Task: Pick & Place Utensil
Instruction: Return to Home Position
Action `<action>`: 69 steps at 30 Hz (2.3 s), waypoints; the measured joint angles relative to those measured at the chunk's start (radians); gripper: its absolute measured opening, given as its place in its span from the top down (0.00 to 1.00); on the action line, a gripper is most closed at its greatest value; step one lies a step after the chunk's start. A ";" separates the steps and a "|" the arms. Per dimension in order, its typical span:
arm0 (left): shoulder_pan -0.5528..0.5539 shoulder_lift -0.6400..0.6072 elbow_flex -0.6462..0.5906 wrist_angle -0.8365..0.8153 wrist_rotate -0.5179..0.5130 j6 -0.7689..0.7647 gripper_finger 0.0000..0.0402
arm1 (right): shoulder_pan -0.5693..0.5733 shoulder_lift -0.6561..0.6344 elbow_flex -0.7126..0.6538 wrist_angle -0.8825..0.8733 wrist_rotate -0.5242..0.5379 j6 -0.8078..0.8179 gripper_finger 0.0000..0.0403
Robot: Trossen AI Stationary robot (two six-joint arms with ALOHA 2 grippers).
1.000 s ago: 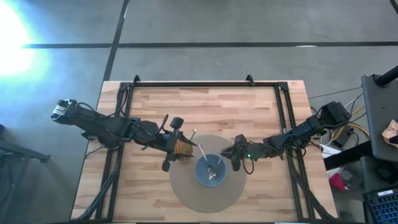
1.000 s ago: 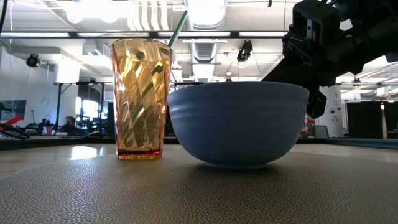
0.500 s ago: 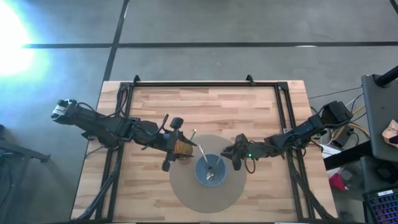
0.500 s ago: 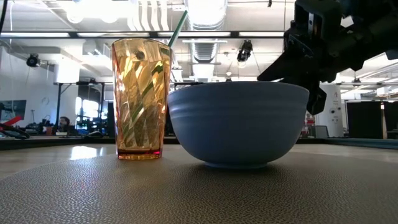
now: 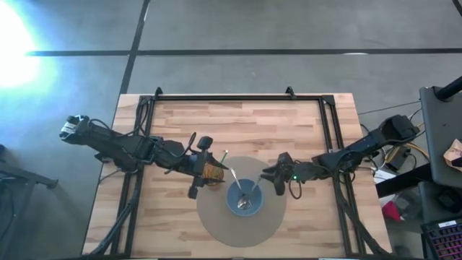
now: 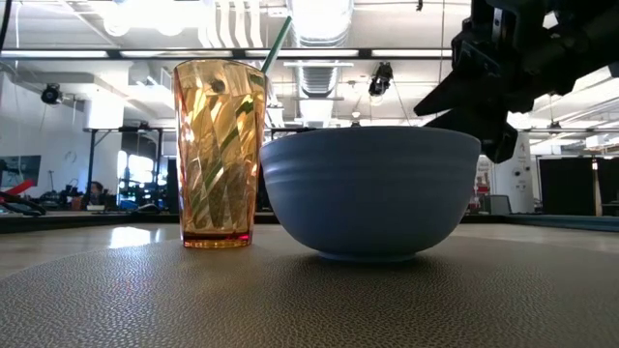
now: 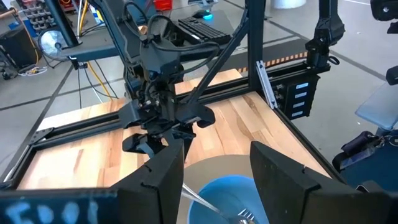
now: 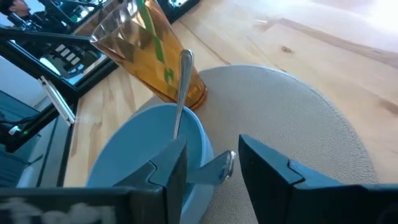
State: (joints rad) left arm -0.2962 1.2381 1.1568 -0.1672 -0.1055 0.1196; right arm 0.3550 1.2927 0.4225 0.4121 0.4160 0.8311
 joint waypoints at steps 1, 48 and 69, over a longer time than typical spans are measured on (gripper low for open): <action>0.000 0.000 0.000 0.000 0.000 0.000 0.55 | 0.000 -0.006 0.000 -0.011 0.001 -0.001 0.66; 0.171 -0.393 -0.217 -0.150 0.150 -0.015 0.99 | -0.092 -0.726 0.192 -0.467 0.002 -0.698 0.88; 0.172 -0.856 -0.854 0.307 0.150 -0.050 1.00 | -0.101 -0.777 0.190 -0.475 0.006 -0.809 0.98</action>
State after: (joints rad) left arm -0.1246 0.3817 0.3028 0.1400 0.0448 0.0697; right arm 0.2544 0.5155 0.6125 -0.0625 0.4220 0.0220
